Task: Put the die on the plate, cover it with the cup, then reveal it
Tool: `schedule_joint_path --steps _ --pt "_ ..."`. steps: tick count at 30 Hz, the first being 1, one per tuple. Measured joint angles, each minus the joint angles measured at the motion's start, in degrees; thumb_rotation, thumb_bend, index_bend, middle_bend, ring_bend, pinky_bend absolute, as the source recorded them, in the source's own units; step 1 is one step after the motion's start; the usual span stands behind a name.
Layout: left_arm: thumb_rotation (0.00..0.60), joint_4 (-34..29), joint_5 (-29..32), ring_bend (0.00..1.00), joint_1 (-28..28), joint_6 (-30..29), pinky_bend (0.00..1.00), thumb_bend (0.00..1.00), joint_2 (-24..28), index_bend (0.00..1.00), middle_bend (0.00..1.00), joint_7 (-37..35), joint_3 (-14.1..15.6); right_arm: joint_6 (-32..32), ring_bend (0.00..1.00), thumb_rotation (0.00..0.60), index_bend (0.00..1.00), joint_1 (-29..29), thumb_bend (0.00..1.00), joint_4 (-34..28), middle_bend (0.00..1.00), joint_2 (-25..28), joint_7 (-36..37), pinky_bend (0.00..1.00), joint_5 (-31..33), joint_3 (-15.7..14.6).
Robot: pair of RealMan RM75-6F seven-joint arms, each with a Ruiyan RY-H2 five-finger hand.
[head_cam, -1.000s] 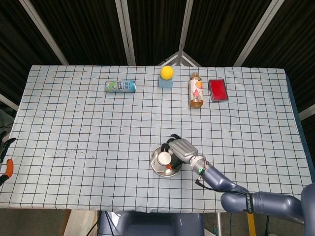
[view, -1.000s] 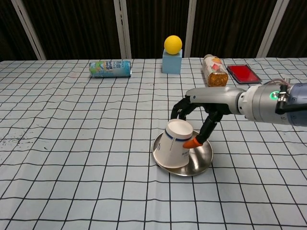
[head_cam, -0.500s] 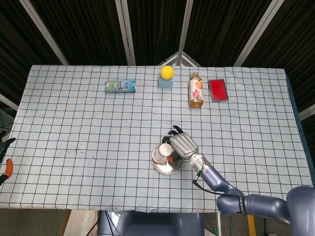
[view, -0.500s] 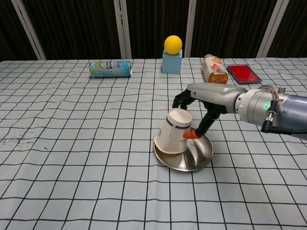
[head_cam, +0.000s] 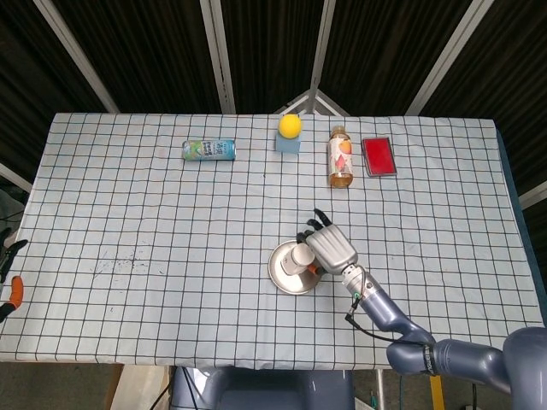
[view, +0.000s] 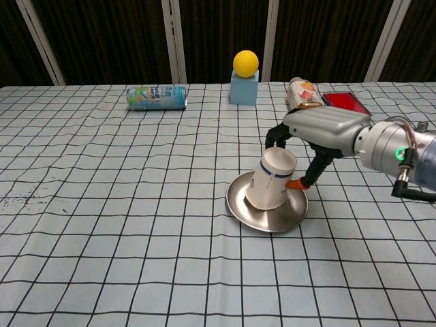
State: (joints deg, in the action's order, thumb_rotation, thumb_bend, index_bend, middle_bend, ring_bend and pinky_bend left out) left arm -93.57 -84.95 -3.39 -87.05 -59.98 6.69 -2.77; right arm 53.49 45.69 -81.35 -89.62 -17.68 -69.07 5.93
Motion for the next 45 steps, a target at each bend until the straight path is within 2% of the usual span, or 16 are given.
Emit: schedule_joint_path --steps 12,21,28,37,41,45 --pt "0.600 -0.27 -0.34 0.00 0.03 -0.09 0.00 0.84 -0.11 0.15 0.00 0.48 0.20 -7.99 0.20 0.600 0.79 1.12 0.49 -11.82 0.48 8.05 0.94 0.00 3.27 -0.54" --pt "0.600 -0.19 -0.22 0.00 0.01 -0.01 0.00 0.84 0.00 0.15 0.00 0.15 0.14 -8.24 0.20 0.600 0.79 1.15 0.49 -13.50 0.48 7.20 6.16 0.00 3.50 1.14" --pt "0.600 0.00 0.05 0.00 -0.02 0.11 0.00 0.84 0.10 0.15 0.00 -0.24 0.02 -3.17 0.20 0.600 0.79 -0.18 0.49 -8.83 0.48 4.72 8.06 0.00 1.80 2.68" --pt "0.600 -0.10 -0.10 0.00 -0.03 0.04 0.00 0.84 -0.10 0.15 0.00 0.31 0.10 1.83 0.20 0.600 0.79 -1.84 0.49 -0.56 0.48 5.66 7.69 0.00 1.97 5.07" --pt "0.600 -0.23 -0.16 0.00 0.00 0.01 0.00 0.84 -0.14 0.15 0.00 0.50 0.14 2.43 0.20 0.600 0.79 -2.36 0.49 4.59 0.48 6.39 5.74 0.00 2.06 4.77" --pt "0.600 -0.32 -0.24 0.00 0.06 -0.28 0.00 0.84 -0.14 0.15 0.00 0.52 0.09 1.21 0.20 0.600 0.79 -2.89 0.49 9.70 0.48 7.33 3.18 0.00 1.47 2.45"
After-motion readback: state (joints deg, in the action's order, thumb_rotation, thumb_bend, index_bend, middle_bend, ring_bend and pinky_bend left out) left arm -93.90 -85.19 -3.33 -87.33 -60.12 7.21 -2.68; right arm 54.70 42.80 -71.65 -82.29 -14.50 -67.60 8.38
